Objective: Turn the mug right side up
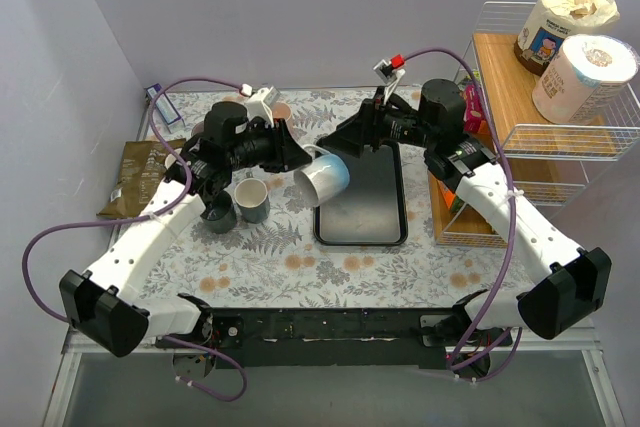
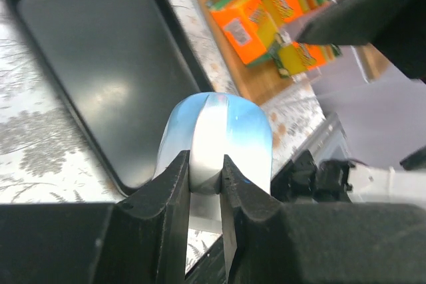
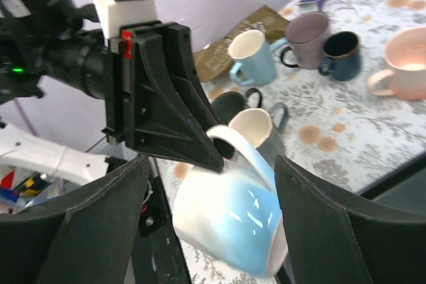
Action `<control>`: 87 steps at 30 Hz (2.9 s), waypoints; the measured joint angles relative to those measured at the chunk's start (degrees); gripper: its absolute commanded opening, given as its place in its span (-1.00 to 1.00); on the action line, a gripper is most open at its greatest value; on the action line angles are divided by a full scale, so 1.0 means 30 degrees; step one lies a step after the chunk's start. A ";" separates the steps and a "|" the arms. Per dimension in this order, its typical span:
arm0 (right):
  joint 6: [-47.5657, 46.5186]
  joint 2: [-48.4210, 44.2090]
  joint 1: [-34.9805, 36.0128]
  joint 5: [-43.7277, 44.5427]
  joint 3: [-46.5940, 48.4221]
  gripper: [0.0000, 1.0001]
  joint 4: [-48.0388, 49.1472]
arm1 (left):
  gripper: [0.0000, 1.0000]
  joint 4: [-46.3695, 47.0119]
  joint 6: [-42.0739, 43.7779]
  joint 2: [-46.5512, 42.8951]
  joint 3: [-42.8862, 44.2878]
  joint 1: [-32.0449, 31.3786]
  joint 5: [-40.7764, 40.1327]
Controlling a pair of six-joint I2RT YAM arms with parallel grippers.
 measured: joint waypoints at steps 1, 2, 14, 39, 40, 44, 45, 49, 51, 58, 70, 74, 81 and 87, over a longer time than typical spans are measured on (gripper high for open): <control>-0.0248 0.0015 0.0000 0.0539 0.0240 0.67 -0.0605 | -1.00 -0.0699 -0.0044 0.0321 0.0583 0.0000 -0.0765; -0.0481 0.0015 0.0000 0.0933 0.0393 0.67 -0.1005 | -1.00 -0.1435 -0.0073 0.0692 0.1253 0.0000 -0.1501; -0.1909 0.0066 0.0000 0.3730 0.0444 0.68 -0.4663 | -1.00 -0.7927 -0.1370 0.6018 0.5085 0.0073 -0.7803; -0.2142 -0.0051 0.0000 0.4743 -0.1231 0.66 -0.6382 | -1.00 -1.1519 -0.1042 1.3289 0.9865 -0.0510 -1.2371; -0.2135 -0.0036 0.0000 0.4743 -0.1290 0.66 -0.6368 | -1.00 -1.1730 -0.1049 1.3595 1.0163 -0.0561 -1.2524; -0.2113 -0.0036 0.0000 0.4677 -0.1479 0.66 -0.6339 | -1.00 -1.2553 -0.1115 1.4644 1.1249 -0.0590 -1.2917; -0.2113 -0.0029 0.0000 0.4670 -0.1494 0.66 -0.6353 | -1.00 -1.2750 -0.1137 1.4804 1.1489 -0.0605 -1.2990; -0.2113 -0.0007 0.0000 0.4532 -0.1494 0.66 -0.6295 | -0.58 -1.3347 -0.1188 1.5402 1.2335 -0.0641 -1.3114; -0.2113 0.0036 0.0000 0.4444 -0.1494 0.66 -0.6222 | -0.50 -1.3624 -0.1188 1.5759 1.2823 -0.0663 -1.3129; -0.1617 0.0321 0.0000 0.4313 -0.1596 0.62 -0.6142 | -0.37 -1.3675 -0.1100 1.7311 1.4345 -0.0663 -1.3333; -0.0146 0.0262 0.0000 0.4269 -0.3315 0.64 -0.5748 | 0.19 -1.3835 -0.0743 1.9781 1.6429 -0.0663 -1.3675; -0.0240 0.0189 0.0000 0.4422 -0.3300 0.65 -0.5872 | 0.81 -1.3850 -0.0568 1.9737 1.6786 -0.0663 -1.4076; -0.0911 0.0197 0.0000 0.5129 -0.2623 0.65 -0.6790 | 0.96 -1.3019 -0.0321 1.8127 1.7136 -0.0663 -1.4251; -0.1647 0.0197 0.0000 0.5989 -0.1588 0.65 -0.7570 | 0.96 -1.0899 0.0444 1.3187 1.5817 -0.0663 -1.3624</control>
